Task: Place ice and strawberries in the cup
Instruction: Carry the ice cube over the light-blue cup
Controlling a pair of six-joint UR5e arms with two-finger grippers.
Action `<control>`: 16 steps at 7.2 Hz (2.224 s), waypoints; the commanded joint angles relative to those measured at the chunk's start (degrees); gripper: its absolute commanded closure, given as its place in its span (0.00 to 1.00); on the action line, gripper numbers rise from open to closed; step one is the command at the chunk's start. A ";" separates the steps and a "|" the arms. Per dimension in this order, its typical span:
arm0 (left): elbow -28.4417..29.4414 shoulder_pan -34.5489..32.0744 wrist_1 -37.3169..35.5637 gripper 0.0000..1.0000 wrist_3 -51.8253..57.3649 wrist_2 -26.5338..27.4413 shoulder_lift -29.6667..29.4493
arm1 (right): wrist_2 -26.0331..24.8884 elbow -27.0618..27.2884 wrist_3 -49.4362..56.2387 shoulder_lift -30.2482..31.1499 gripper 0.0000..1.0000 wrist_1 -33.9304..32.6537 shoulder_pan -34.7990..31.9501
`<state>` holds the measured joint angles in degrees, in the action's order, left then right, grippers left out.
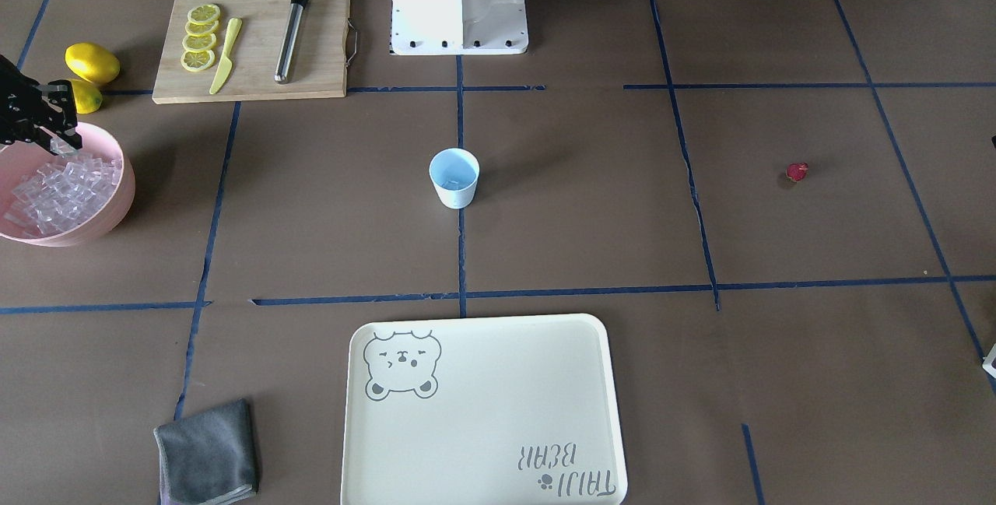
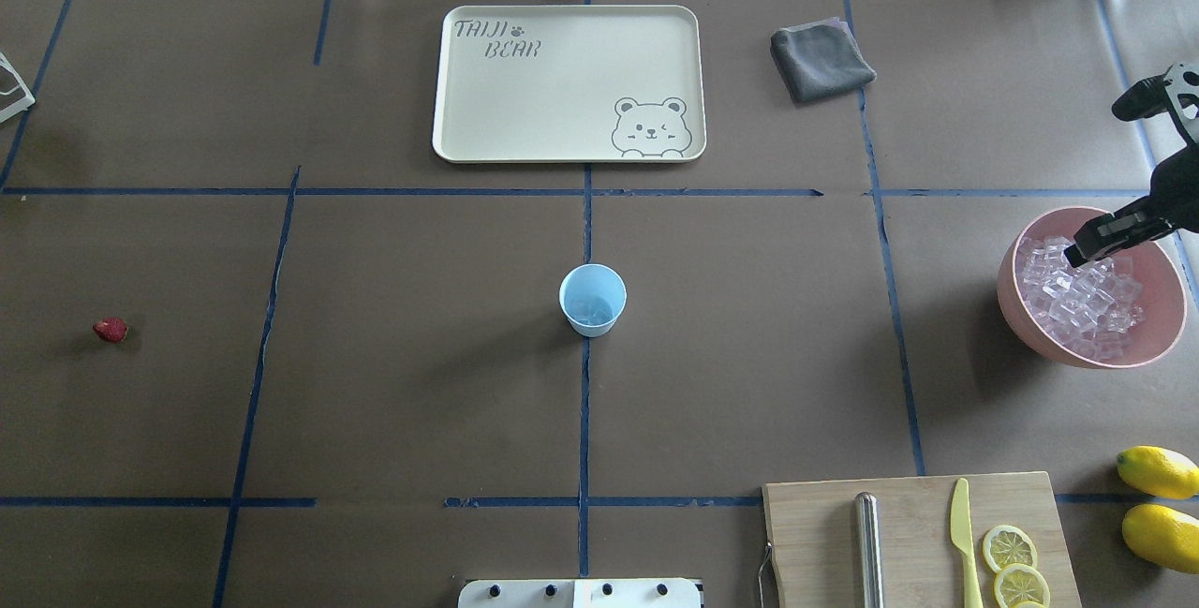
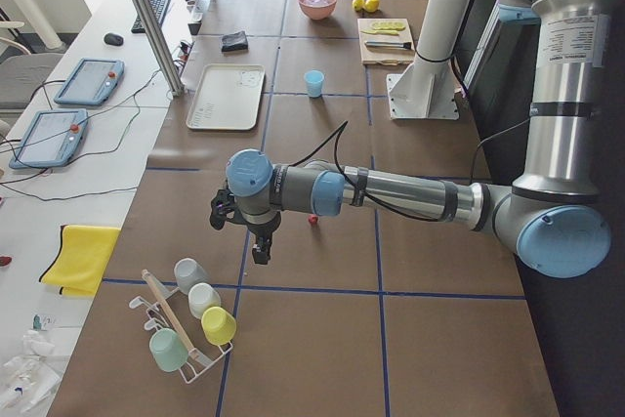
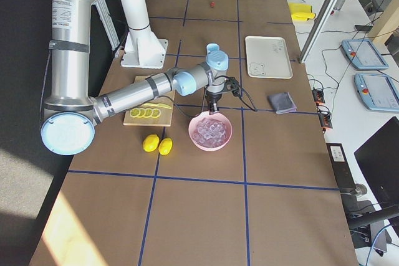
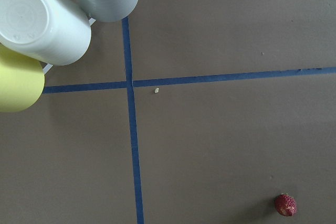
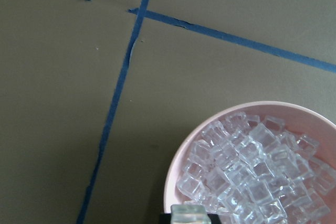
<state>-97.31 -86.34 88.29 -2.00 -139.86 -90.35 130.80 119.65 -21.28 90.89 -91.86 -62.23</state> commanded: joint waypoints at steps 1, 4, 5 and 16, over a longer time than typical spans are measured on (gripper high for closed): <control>-0.16 3.53 0.12 0.00 -3.59 0.73 -0.26 | 0.77 1.90 -5.48 -7.62 1.00 -3.85 1.92; -5.77 11.79 0.12 0.00 -16.60 7.40 0.35 | -0.98 1.73 -21.58 -17.48 1.00 -3.94 10.62; -7.09 14.25 0.12 0.00 -20.55 7.58 0.26 | -5.07 1.47 -29.71 -22.38 1.00 -3.94 16.99; -8.16 19.37 2.67 0.00 -28.59 8.38 0.44 | -23.48 -22.77 -43.67 -46.14 1.00 -1.41 32.79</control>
<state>-105.53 -67.02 90.92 -30.53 -131.48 -89.91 107.38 99.86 -64.91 46.17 -94.68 -29.53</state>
